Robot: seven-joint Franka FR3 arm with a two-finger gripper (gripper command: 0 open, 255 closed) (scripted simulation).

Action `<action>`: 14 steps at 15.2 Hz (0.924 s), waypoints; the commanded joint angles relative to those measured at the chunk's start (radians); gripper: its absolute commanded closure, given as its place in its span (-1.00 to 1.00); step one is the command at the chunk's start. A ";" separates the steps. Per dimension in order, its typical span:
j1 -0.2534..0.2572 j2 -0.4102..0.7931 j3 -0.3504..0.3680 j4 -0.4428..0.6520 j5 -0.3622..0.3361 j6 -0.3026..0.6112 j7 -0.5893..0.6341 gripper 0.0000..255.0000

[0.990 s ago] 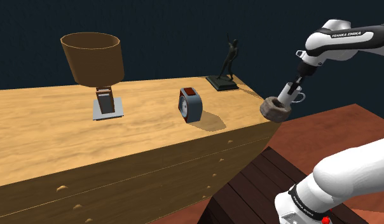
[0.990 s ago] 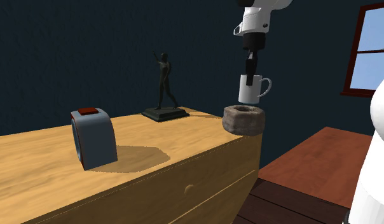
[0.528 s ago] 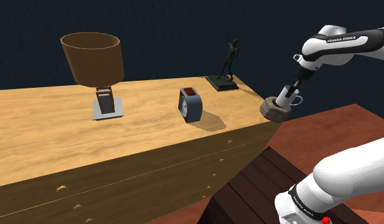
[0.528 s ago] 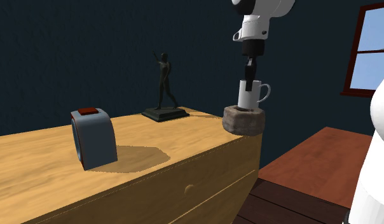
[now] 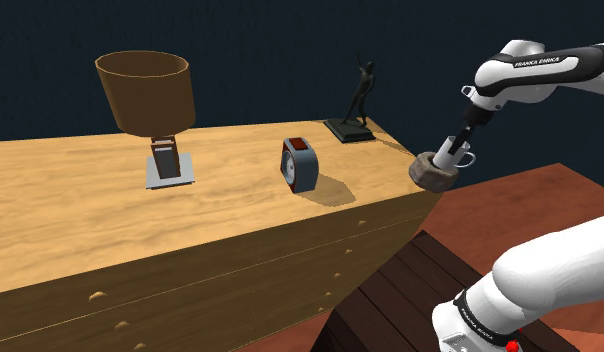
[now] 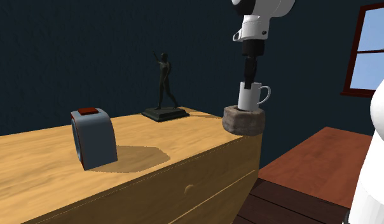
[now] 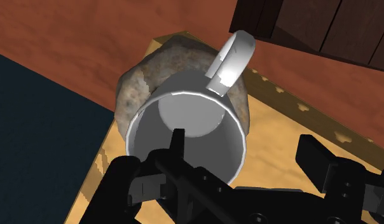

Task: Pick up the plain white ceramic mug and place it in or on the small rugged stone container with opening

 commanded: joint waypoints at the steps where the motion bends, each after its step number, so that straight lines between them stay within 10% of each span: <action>1: 0.000 0.000 0.000 0.000 0.000 0.000 0.000 -1.00; 14: 0.001 -0.031 0.016 0.101 -0.003 -0.131 0.006 -1.00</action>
